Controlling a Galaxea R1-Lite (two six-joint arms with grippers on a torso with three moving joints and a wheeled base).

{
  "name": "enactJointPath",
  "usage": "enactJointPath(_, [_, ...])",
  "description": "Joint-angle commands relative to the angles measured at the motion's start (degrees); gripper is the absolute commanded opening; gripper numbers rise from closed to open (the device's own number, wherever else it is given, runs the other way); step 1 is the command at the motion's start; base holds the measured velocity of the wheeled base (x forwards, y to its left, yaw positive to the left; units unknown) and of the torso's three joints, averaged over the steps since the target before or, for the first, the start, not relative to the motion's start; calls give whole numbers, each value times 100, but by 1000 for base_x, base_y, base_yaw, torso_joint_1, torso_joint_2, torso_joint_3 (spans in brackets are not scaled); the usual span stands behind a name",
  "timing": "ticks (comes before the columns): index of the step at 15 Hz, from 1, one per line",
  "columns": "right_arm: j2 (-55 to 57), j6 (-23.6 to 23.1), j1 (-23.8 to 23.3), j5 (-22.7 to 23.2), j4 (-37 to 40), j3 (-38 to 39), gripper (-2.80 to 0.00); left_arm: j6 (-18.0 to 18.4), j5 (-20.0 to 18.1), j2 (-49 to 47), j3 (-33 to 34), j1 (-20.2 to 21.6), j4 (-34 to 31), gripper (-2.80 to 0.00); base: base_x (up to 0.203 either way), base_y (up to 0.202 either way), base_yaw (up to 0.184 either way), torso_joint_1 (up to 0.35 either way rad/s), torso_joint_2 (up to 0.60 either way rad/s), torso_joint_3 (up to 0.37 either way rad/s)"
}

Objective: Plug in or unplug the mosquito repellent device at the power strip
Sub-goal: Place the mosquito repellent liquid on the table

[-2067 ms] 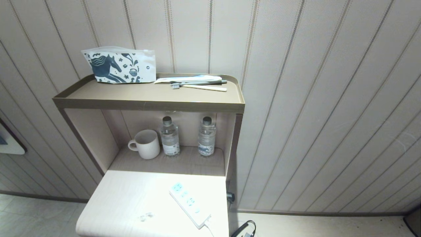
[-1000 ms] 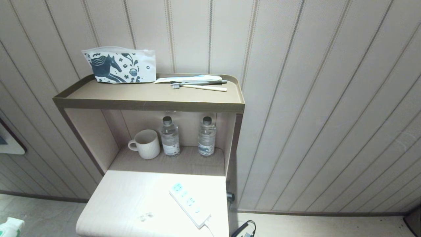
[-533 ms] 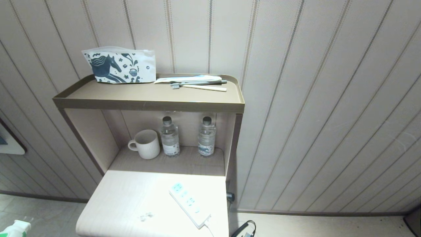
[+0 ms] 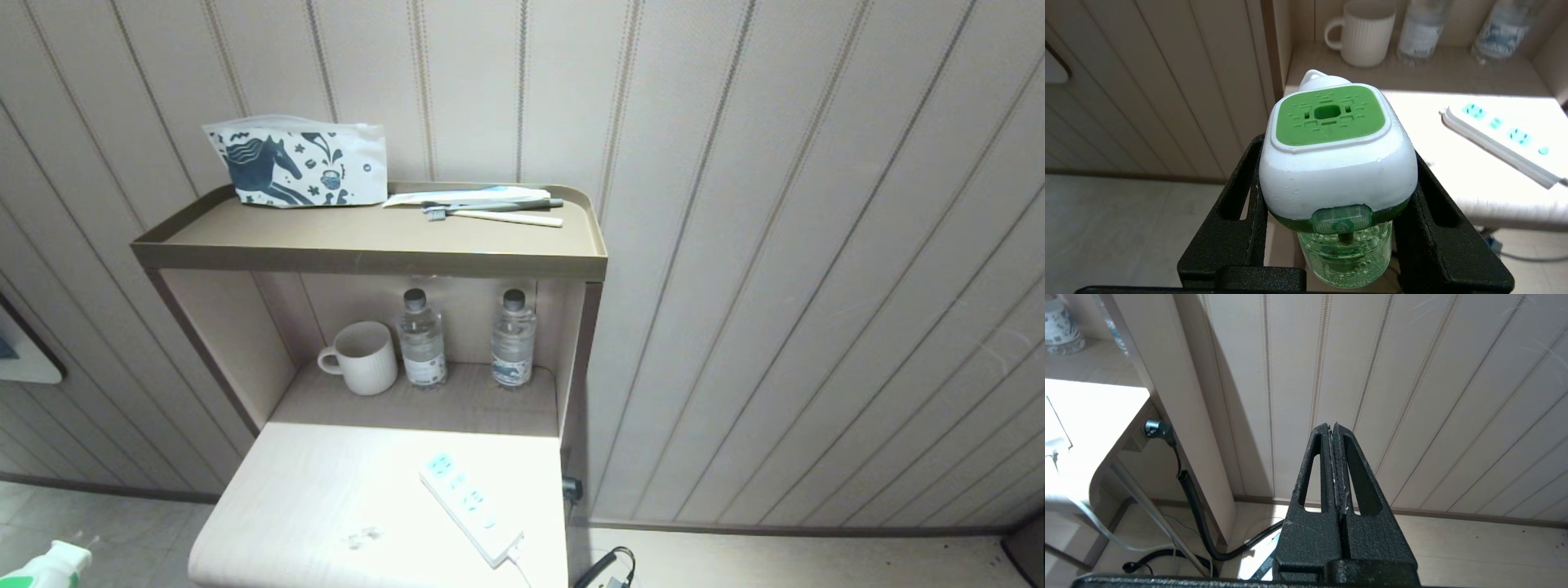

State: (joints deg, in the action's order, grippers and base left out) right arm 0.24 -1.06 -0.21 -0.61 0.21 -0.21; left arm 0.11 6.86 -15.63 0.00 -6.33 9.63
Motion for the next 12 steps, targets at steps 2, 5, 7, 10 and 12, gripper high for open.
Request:
enactJointPath(2, [-16, 27, -6, -18, 40, 21, -280, -215, 740, -20, -1, 13, -68, -280, 0, 0, 0, 0, 0, 0])
enactJointPath(5, [-16, 27, -6, -18, 40, 21, -280, -52, 1725, 68, -53, 283, -169, -280, 0, 0, 0, 0, 0, 0])
enactJointPath(7, [-16, 27, -6, -18, 40, 21, -280, 436, 1546, 652, -138, 566, -457, -280, 0, 0, 0, 0, 0, 0])
enactJointPath(10, [-16, 27, -6, -18, 40, 21, -280, 738, 278, 1553, -220, 641, -874, -280, 0, 0, 0, 0, 0, 0])
enactJointPath(12, [-16, 35, 3, -18, 40, 21, -280, 695, -676, 1563, -107, 656, -987, -280, 0, 0, 0, 0, 0, 0])
